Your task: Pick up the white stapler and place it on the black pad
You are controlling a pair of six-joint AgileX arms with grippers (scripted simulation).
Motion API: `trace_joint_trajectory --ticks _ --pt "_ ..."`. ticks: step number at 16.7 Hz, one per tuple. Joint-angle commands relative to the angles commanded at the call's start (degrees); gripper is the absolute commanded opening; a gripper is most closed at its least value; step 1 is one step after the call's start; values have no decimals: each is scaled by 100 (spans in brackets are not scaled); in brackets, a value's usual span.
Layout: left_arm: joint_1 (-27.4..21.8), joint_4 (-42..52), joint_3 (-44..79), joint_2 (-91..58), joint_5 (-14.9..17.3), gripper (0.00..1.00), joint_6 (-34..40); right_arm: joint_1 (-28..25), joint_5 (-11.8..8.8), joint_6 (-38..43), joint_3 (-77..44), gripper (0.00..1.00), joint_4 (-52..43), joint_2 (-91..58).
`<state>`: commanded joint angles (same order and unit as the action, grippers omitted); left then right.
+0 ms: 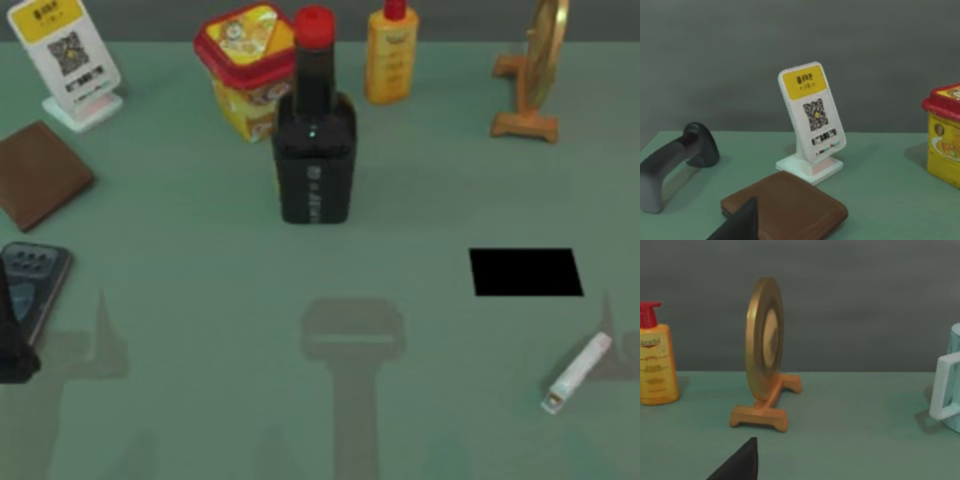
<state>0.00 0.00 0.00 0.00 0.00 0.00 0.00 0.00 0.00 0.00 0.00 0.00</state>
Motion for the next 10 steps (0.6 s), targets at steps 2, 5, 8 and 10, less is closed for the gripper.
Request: trace_joint_trajectory --ticks 2,5,8,10 --pt "0 0 0 0 0 100 0 -1 0 3 -4 100 -3 -4" --pt "0 0 0 0 0 100 0 -110 -12 334 -352 100 -319 -370" --pt "0 0 0 0 0 100 0 -329 -16 1057 -1121 100 -1018 -1284" --pt "0 0 0 0 0 100 0 -514 -14 1678 -1776 100 -1634 -2191"
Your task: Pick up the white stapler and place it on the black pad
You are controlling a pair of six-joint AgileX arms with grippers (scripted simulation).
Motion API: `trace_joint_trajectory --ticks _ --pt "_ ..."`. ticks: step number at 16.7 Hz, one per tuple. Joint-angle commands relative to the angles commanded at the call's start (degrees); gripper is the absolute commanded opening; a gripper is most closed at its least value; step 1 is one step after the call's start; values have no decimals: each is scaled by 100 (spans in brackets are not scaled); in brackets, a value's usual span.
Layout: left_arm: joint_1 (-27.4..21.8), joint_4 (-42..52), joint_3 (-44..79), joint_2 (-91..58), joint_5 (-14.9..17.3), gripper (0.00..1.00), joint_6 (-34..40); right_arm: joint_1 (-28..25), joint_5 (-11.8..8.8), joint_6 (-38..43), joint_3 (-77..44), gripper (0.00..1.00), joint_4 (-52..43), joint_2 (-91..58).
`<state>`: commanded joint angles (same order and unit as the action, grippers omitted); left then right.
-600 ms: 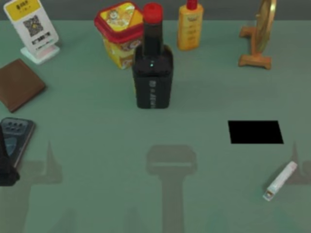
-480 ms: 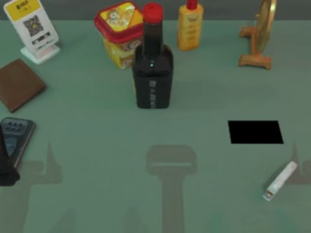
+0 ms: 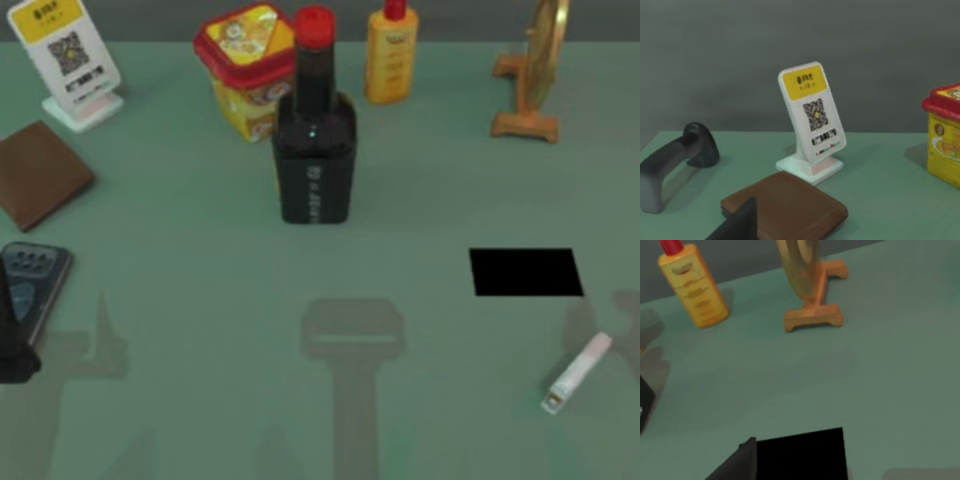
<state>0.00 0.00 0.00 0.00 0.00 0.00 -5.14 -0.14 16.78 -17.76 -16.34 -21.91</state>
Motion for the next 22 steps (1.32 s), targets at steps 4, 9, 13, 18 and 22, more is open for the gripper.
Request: trace_joint_trajectory --ticks 4,9,13,18,22 --pt "0 0 0 0 0 100 0 -420 11 1389 -1442 100 -1425 -2288" --pt "0 0 0 0 0 100 0 -942 13 3068 -3170 100 -3159 -4793" --pt "0 0 0 0 0 100 0 -1259 6 4103 -4271 100 -4175 -6315" --pt "0 0 0 0 0 100 0 -1437 -2 4684 -4915 100 -4720 -7112" --pt "0 0 0 0 0 100 0 -1409 -2 4677 -4897 100 -4705 -7094"
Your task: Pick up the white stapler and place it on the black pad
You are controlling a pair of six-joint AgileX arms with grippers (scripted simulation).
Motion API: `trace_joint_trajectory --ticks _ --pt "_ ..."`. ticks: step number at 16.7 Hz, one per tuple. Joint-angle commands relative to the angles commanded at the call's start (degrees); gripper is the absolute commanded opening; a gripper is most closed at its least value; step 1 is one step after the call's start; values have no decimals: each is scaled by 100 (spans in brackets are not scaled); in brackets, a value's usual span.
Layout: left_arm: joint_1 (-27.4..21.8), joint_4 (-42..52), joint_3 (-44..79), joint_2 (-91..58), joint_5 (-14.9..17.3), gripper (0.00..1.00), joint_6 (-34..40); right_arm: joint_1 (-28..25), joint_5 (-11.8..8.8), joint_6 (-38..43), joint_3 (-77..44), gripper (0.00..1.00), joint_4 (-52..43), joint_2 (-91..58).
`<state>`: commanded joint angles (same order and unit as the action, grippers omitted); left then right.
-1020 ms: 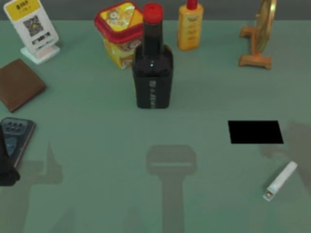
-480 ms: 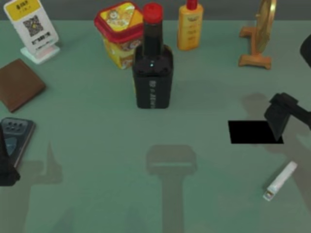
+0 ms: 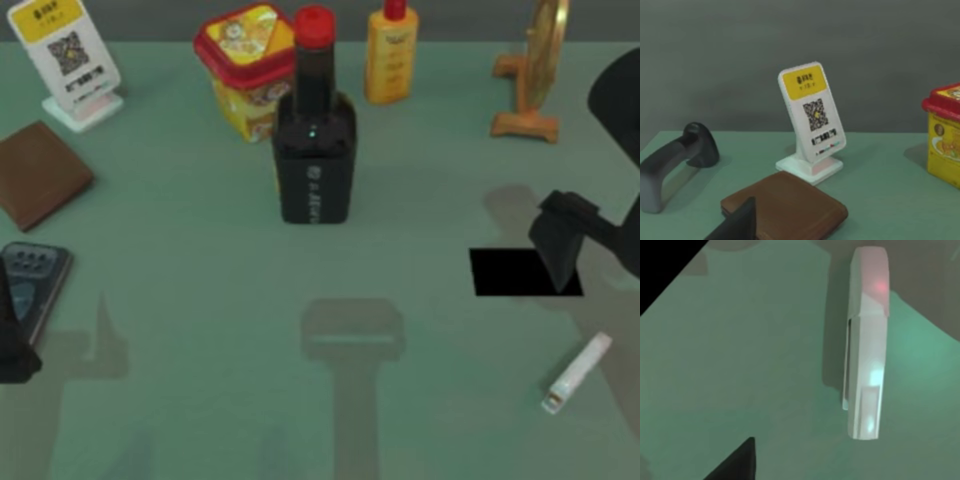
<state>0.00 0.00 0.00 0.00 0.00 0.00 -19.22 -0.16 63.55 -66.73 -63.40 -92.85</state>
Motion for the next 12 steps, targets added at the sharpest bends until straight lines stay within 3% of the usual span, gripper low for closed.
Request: trace_joint_trajectory --ticks 3,12 --pt "0 0 0 0 0 100 0 -11 0 -8 160 100 225 -94" --pt "0 0 0 0 0 100 0 -53 2 45 1380 100 2316 -948"
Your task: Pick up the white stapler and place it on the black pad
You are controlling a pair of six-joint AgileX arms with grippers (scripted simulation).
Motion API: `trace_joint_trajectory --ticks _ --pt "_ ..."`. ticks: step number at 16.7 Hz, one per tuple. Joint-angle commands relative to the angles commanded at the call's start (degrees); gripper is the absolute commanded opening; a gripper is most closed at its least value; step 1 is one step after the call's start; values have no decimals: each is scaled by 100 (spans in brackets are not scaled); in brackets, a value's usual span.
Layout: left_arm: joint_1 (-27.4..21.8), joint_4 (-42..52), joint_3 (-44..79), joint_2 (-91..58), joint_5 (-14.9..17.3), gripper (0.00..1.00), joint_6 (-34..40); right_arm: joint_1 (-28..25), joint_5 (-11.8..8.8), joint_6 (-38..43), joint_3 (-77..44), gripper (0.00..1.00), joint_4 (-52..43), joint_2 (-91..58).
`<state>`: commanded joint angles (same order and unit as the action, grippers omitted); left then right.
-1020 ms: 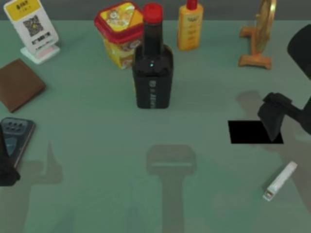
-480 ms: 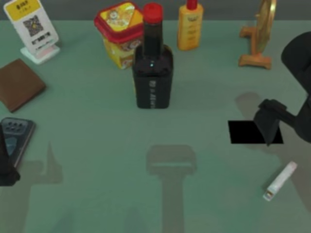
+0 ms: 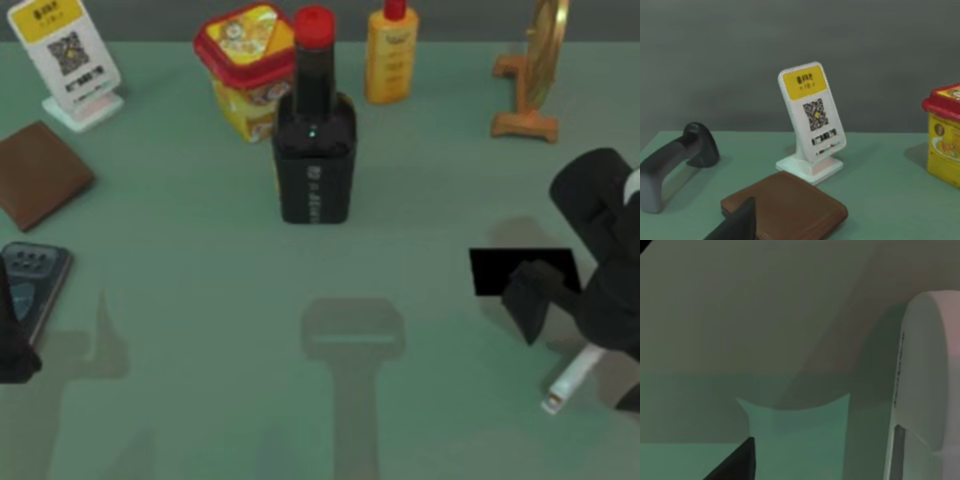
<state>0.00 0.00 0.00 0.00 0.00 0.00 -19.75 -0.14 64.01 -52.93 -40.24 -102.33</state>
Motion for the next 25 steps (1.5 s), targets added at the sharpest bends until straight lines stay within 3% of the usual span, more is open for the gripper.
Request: trace_joint_trajectory --ticks 4,17,25 --pt "0 0 0 0 0 100 0 0 0 1 16 100 22 -11" --pt "0 0 0 0 0 100 0 0 0 1 16 2 22 -11" --pt "0 0 0 0 0 100 0 0 0 1 16 0 22 -11"
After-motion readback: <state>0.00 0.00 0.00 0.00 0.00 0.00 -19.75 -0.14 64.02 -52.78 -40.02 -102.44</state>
